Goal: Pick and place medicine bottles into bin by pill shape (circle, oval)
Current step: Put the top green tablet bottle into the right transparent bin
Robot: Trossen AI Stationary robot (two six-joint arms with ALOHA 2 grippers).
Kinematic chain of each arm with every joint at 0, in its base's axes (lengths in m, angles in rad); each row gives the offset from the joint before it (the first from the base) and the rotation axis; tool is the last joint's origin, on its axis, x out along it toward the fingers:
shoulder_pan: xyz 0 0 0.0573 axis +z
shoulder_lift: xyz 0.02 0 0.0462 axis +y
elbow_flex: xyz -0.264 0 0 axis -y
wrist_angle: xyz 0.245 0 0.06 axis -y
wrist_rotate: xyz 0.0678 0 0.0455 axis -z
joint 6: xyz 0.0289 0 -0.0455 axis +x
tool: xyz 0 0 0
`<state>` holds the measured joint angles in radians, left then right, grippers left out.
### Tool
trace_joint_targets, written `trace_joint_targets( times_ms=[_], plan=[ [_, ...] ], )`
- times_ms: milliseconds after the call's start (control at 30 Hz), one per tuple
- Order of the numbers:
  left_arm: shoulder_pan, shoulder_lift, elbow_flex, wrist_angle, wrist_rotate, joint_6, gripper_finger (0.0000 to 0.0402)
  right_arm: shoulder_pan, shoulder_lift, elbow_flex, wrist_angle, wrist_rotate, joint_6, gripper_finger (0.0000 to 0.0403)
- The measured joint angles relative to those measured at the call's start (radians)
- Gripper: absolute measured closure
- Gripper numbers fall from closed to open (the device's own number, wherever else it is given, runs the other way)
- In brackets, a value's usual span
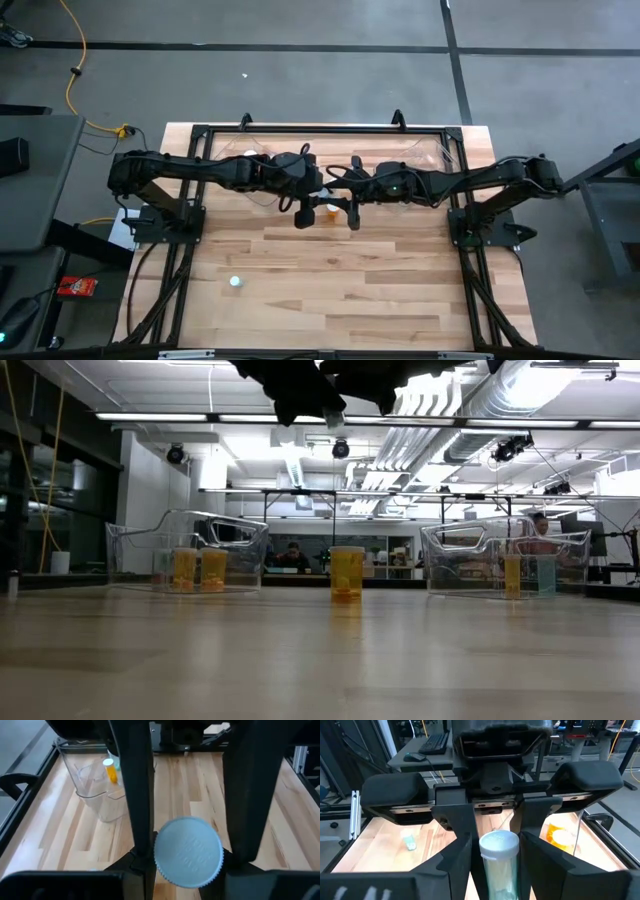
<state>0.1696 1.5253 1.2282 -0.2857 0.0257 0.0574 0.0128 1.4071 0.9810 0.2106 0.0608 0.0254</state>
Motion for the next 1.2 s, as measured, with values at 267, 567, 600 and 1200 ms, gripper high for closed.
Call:
trace_joint_targets(
  times_ms=[267,567,600,1200],
  plan=[
    [0.0,0.0,0.0,0.01,0.0,0.0,0.0309,0.0,0.0,0.0,-0.001,-0.009,0.0,0.0242],
    [0.0,0.0,-0.002,0.023,-0.003,0.0,0.0309,0.0,-0.002,0.0,-0.003,-0.008,0.0,0.0246],
    [0.0,0.0,-0.002,0.023,-0.003,0.001,0.0309,0.0,-0.002,0.0,-0.003,-0.008,0.001,0.025],
    [0.0,0.0,-0.002,0.025,-0.005,0.006,0.0307,0.0,-0.002,0.0,-0.004,-0.006,0.0,0.0304]
  ],
)
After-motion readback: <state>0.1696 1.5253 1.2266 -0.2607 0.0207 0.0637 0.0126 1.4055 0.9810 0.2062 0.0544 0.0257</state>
